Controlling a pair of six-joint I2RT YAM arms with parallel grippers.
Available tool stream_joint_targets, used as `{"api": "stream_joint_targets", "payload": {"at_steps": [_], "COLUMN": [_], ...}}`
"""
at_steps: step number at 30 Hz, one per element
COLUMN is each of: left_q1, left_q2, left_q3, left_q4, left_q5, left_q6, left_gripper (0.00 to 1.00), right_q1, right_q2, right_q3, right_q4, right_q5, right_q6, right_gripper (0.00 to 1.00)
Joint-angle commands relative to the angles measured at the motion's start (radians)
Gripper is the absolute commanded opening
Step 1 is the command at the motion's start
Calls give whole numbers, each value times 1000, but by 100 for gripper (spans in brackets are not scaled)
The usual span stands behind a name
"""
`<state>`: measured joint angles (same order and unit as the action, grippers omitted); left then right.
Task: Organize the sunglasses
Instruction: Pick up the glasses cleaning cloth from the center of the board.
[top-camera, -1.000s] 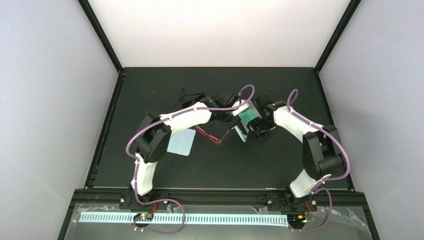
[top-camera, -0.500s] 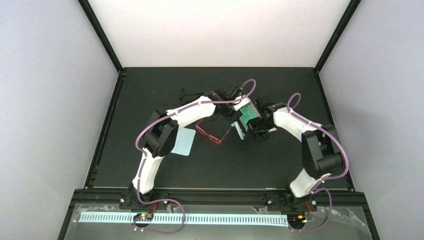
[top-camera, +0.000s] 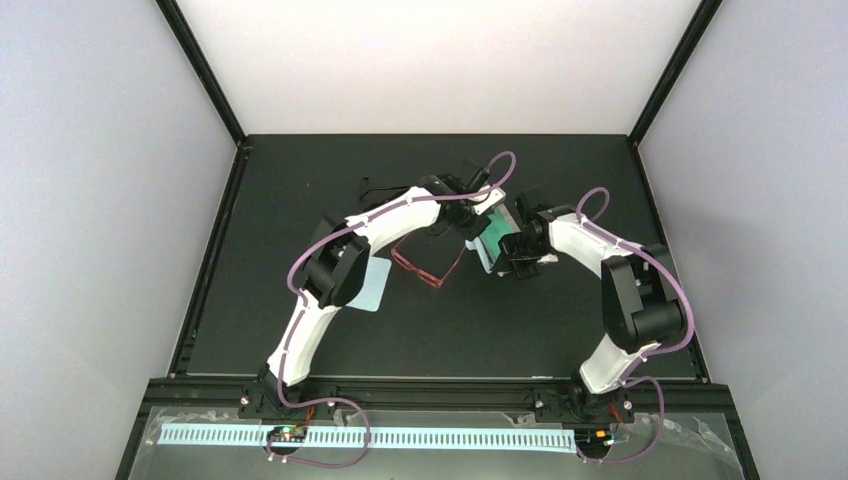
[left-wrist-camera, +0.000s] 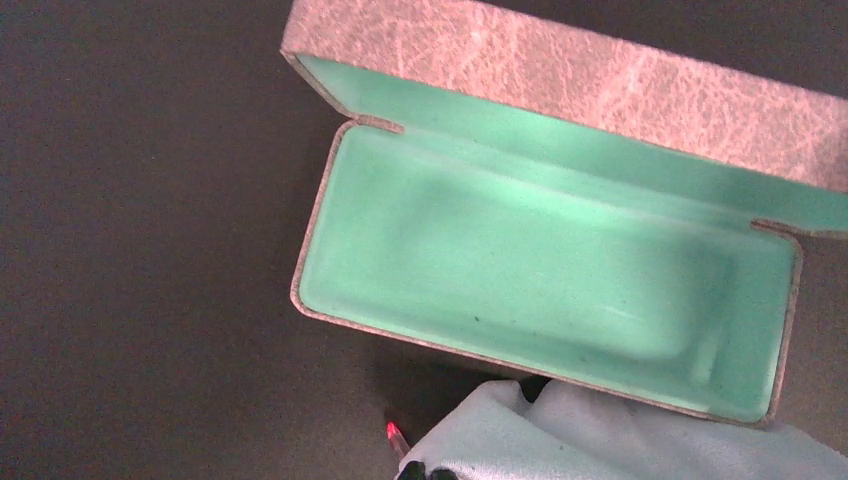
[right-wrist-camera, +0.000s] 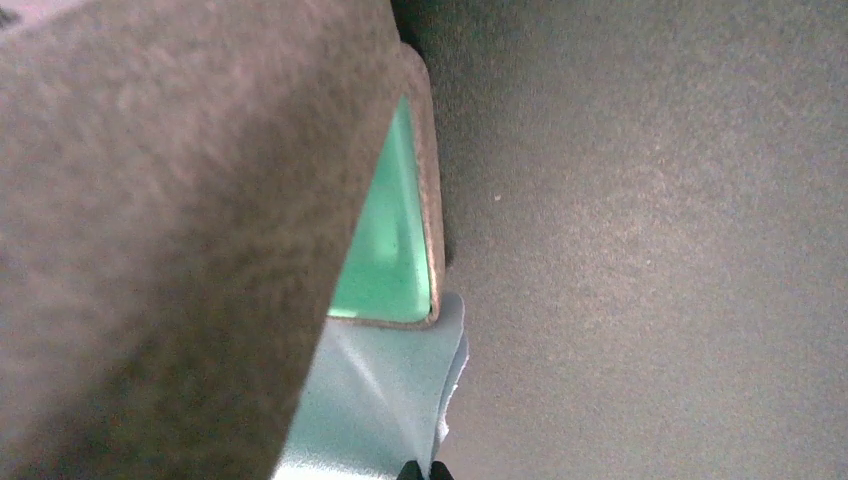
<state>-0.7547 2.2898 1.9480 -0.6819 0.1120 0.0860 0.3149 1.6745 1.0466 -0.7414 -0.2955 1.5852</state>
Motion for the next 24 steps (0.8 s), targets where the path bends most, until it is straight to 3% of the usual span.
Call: {"api": "stream_joint_targets", "payload": {"at_steps": [1,24], "left_q1": [11,12], "left_q2": [37,163], "left_q3": [70,245], "left_q4": [-17,11], "left_q5": [-20,-29], "left_q6": [-40,-178], "left_gripper": [1,1], "right_q1": [-22,-94], "right_q2": [-8,28], "right_q3": [-24,-32], "right_q4": [12,35], "right_q5": [31,36], "right_q6": [39,24], "right_gripper": [1,1]}}
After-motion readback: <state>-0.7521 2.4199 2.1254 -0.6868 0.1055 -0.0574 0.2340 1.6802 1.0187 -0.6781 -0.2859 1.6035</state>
